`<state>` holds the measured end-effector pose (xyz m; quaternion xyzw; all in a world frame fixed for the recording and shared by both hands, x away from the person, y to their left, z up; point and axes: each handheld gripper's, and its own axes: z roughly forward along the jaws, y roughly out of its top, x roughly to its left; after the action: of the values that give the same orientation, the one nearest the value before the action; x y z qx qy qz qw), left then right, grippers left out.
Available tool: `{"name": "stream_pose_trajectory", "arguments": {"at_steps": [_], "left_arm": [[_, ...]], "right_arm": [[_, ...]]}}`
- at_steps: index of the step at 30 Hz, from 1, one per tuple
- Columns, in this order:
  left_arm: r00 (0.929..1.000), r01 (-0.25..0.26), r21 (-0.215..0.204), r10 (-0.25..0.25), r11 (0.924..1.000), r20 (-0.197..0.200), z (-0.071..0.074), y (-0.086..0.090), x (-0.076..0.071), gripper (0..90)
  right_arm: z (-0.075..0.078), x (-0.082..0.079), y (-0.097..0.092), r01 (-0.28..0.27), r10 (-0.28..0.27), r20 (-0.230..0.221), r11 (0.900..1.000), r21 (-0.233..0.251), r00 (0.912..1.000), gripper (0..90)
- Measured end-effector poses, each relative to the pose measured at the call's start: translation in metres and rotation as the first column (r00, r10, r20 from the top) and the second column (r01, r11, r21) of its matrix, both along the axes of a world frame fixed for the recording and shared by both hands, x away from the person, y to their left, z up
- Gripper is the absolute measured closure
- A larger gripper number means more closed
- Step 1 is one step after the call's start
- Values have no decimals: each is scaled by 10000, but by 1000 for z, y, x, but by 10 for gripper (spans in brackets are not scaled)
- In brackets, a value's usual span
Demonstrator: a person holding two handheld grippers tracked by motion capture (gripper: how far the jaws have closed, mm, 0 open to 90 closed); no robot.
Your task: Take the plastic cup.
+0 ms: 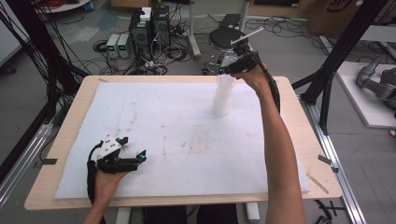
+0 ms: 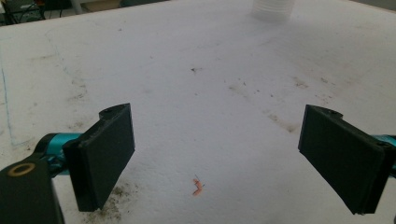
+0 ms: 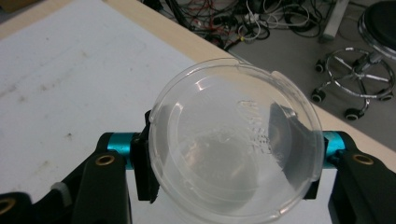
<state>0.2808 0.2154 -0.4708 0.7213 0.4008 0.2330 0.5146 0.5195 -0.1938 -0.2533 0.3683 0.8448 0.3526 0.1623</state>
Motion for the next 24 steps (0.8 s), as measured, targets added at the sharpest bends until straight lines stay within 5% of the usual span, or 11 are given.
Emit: {"name": "stream_pose_trajectory", "arguments": {"at_steps": [4, 15, 24], "left_arm": [[10000, -15, 31, 15, 10000, 23, 0, 0, 0, 106], [10000, -24, -131, 24, 9999, -44, 0, 1, 0, 107], [9999, -38, -293, 34, 9996, -129, 0, 3, 2, 107]], "right_arm": [[24, -3, 2, -35, 35, 286, 10000, -21, 9996, 408], [35, -11, -1, -90, 92, 406, 9999, -55, 9991, 408], [42, -63, -5, -1744, 1655, 912, 9795, 1006, 9820, 409]]}}
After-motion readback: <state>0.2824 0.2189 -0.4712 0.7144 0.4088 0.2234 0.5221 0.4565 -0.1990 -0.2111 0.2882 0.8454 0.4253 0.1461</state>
